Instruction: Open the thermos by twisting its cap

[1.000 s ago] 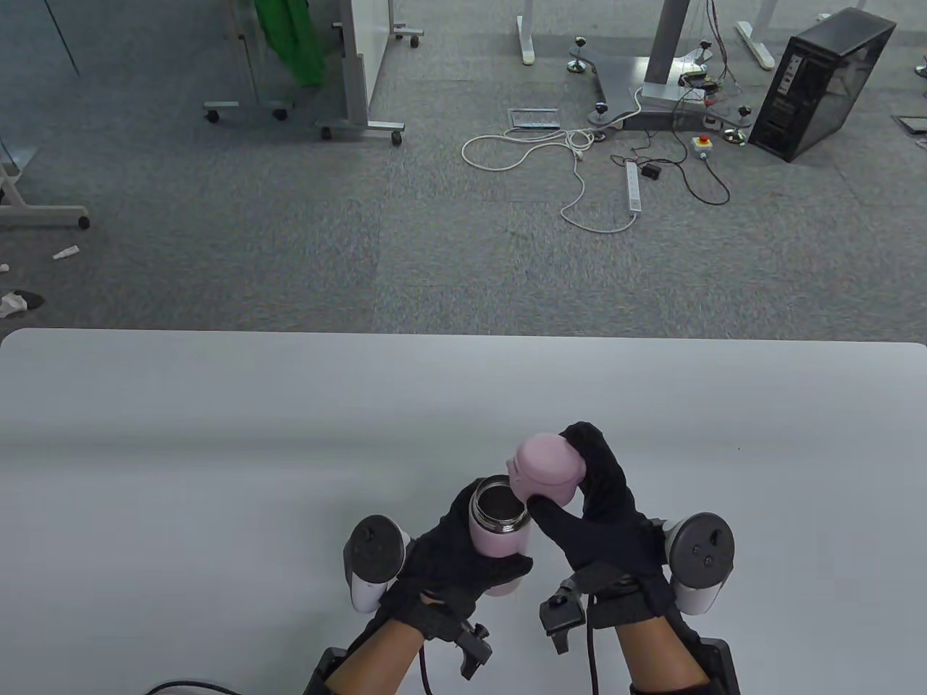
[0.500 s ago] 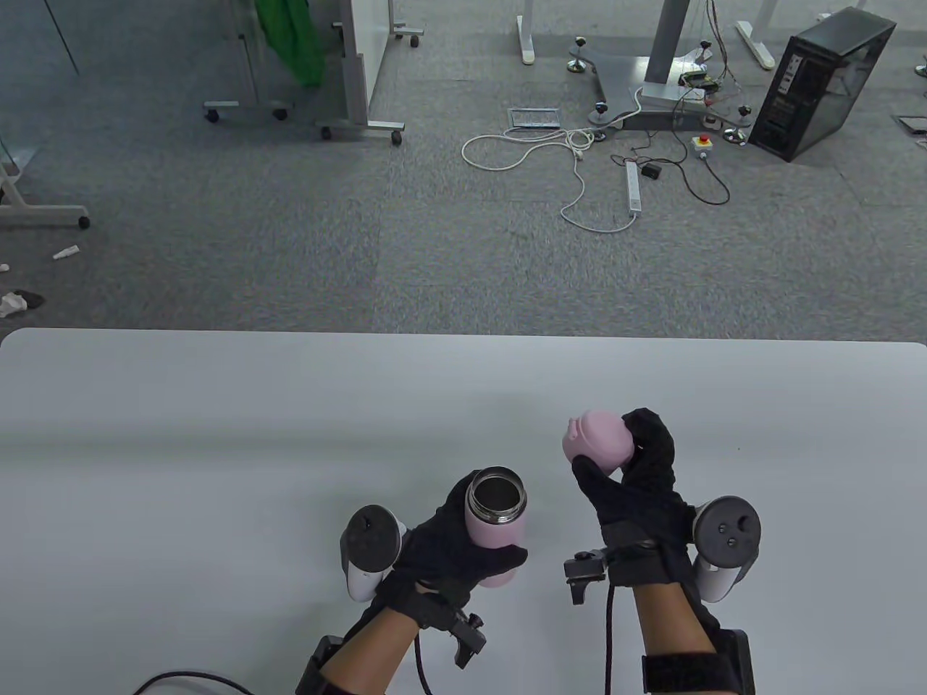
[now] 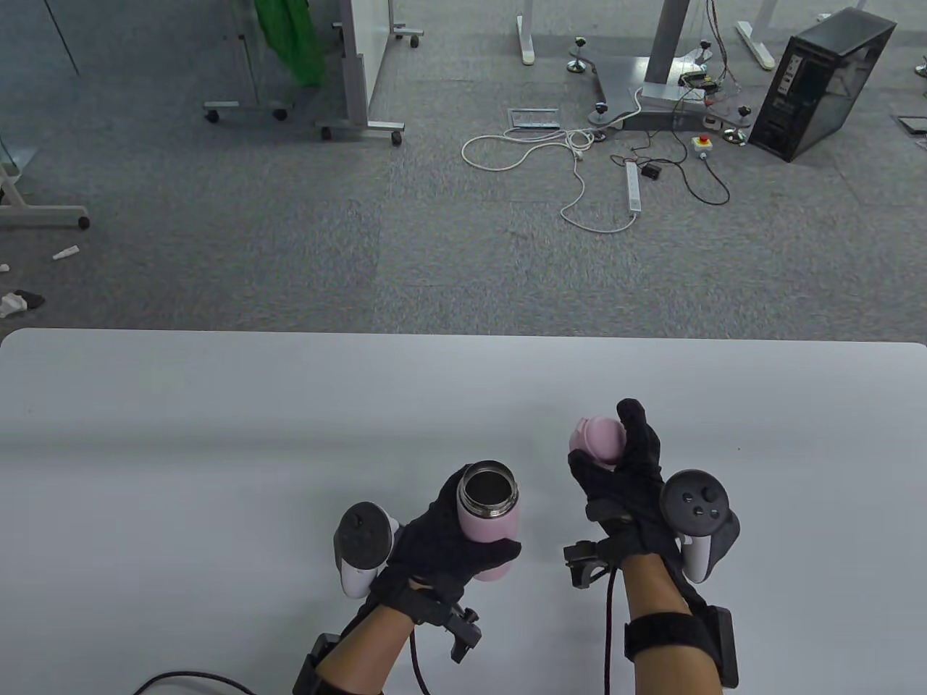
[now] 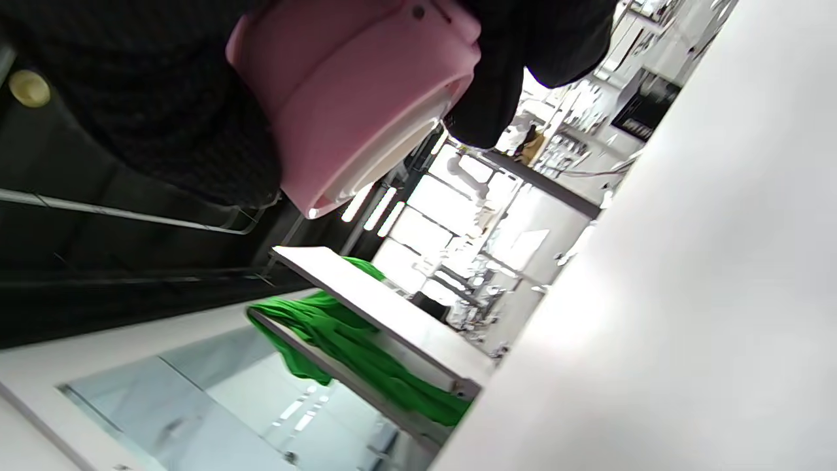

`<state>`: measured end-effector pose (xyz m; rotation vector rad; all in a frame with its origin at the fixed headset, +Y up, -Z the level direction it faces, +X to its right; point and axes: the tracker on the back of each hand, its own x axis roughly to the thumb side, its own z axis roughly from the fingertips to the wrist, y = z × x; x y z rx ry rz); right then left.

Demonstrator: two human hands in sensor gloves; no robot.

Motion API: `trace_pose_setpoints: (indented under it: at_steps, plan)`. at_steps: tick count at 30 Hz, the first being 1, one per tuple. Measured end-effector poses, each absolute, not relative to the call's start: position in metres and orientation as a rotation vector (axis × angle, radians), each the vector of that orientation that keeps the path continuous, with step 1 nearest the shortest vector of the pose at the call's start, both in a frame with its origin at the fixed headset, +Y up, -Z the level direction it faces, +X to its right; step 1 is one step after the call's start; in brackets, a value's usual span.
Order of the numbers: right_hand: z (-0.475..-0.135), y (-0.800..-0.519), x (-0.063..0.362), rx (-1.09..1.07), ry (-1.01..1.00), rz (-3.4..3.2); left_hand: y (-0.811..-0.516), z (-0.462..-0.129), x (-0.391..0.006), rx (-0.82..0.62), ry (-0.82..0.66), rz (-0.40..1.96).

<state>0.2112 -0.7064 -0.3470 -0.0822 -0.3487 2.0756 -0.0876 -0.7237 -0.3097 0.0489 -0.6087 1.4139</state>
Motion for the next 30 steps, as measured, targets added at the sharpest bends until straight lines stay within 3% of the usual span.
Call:
trace_pose_setpoints:
  at_steps: [12,30]
  plan:
    - [-0.359,-0.746,0.218,-0.276,-0.236,2.433,-0.722,-0.309,-0.084,0.042,-0.631,1.403]
    - [-0.361,-0.782,0.222,-0.484,-0.013,2.543,-0.726,-0.310,-0.082,0.043,-0.632,1.370]
